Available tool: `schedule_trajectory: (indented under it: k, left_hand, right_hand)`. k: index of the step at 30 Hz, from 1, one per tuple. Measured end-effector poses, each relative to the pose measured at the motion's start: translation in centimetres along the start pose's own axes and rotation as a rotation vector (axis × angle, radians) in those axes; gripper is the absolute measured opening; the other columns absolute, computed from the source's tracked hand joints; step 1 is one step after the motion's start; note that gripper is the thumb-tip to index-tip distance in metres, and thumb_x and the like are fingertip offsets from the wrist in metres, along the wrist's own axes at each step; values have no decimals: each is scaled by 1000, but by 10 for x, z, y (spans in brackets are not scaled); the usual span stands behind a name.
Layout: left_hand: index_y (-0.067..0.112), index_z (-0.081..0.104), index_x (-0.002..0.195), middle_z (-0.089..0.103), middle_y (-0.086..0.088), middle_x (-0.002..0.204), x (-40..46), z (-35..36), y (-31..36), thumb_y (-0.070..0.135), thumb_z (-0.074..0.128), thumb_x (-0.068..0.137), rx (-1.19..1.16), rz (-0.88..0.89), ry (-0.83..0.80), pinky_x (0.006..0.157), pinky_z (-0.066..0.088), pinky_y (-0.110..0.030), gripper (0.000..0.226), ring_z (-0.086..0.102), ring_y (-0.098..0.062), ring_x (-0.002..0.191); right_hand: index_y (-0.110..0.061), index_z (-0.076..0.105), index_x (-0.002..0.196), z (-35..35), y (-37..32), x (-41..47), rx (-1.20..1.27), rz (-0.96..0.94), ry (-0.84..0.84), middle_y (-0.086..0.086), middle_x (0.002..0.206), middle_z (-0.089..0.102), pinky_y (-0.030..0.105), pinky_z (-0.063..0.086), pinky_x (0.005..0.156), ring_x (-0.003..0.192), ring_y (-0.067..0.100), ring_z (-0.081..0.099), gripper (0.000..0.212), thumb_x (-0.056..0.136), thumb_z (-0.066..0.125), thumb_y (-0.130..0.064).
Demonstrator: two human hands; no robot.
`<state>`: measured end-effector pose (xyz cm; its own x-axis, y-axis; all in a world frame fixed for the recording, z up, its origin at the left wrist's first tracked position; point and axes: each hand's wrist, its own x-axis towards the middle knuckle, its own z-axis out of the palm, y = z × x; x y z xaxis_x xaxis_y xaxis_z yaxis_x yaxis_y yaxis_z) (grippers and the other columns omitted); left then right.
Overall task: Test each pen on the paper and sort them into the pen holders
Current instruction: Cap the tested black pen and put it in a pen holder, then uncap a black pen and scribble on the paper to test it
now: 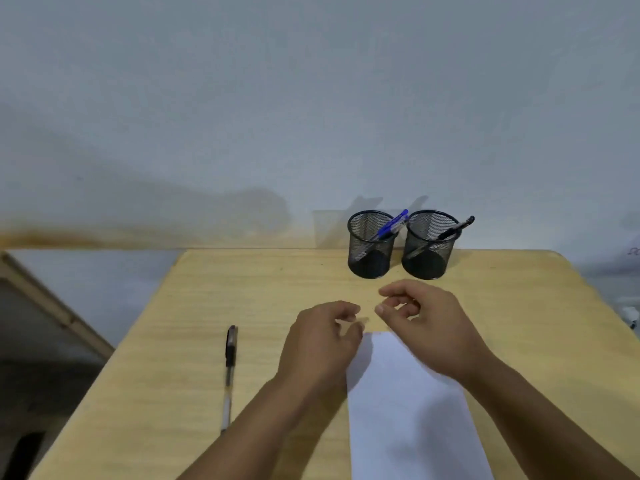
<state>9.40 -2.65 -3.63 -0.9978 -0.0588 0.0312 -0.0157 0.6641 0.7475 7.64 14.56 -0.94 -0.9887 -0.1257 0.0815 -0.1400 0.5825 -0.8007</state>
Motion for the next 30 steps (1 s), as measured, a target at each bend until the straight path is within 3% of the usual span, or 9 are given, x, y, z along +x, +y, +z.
schedule_trajectory:
  k: [2, 5, 9, 12, 15, 19, 21, 26, 30]
  left_hand:
    - [34, 67, 119, 67, 21, 112, -7, -21, -19, 29, 56, 93, 72, 28, 0, 83, 48, -20, 29, 61, 2, 95]
    - [32, 66, 122, 65, 18, 121, -11, -53, -50, 17, 51, 94, 247, 82, -4, 88, 36, -14, 35, 56, -5, 112]
    - [33, 59, 130, 59, 14, 132, -9, -92, -92, 5, 55, 85, 465, 137, -27, 95, 43, -31, 53, 50, -17, 118]
    - [36, 43, 143, 42, 16, 148, -10, -116, -117, 15, 65, 80, 642, 141, -135, 99, 39, -34, 71, 36, -18, 126]
    - [39, 43, 142, 37, 17, 151, -9, -128, -137, 24, 66, 80, 668, 158, -180, 94, 38, -33, 68, 34, -19, 126]
    - [39, 57, 130, 53, 16, 140, -13, -132, -156, 27, 43, 89, 566, 220, -127, 88, 40, -31, 46, 40, -15, 112]
    - [36, 62, 125, 59, 16, 132, -18, -133, -161, 38, 29, 87, 505, 242, -93, 88, 42, -33, 51, 41, -13, 108]
    - [41, 65, 115, 58, 23, 107, -38, -135, -156, 48, 41, 94, 443, 299, -39, 85, 44, -29, 33, 45, -5, 100]
    - [42, 64, 114, 51, 24, 96, -51, -118, -133, 51, 37, 96, 359, 368, -57, 79, 41, -24, 32, 46, -1, 92]
  right_hand:
    - [-32, 69, 102, 27, -12, -7, -5, -3, -96, -16, 89, 69, 22, 55, 70, 79, 3, 65, 15, 87, 69, -31]
    - [-28, 73, 100, 68, -30, -15, -6, -39, -207, -16, 87, 70, 18, 54, 71, 77, -1, 65, 15, 87, 67, -27]
    - [-32, 73, 94, 119, -50, -21, -52, -50, -287, -18, 78, 67, 19, 54, 70, 73, 0, 64, 13, 84, 66, -35]
    - [-35, 69, 92, 151, -67, -27, -121, -45, -326, -16, 78, 67, 30, 56, 76, 76, 4, 64, 18, 78, 67, -47]
    - [-31, 66, 92, 173, -85, -31, -193, -79, -328, -12, 85, 66, 31, 54, 71, 80, 8, 63, 27, 77, 69, -53]
    - [-30, 63, 99, 186, -97, -31, -272, -117, -340, -11, 91, 65, 34, 53, 74, 86, 14, 64, 26, 78, 72, -44]
    - [-33, 63, 104, 184, -95, -31, -262, -108, -351, -10, 96, 68, 33, 55, 76, 86, 13, 65, 26, 79, 70, -34]
    - [-37, 60, 101, 147, -78, -33, -200, -107, -384, -15, 83, 63, 29, 54, 68, 73, 5, 60, 26, 78, 59, -24]
    - [-36, 61, 96, 108, -62, -39, -310, -204, -390, -20, 82, 57, 14, 38, 58, 74, 1, 53, 20, 81, 57, -24]
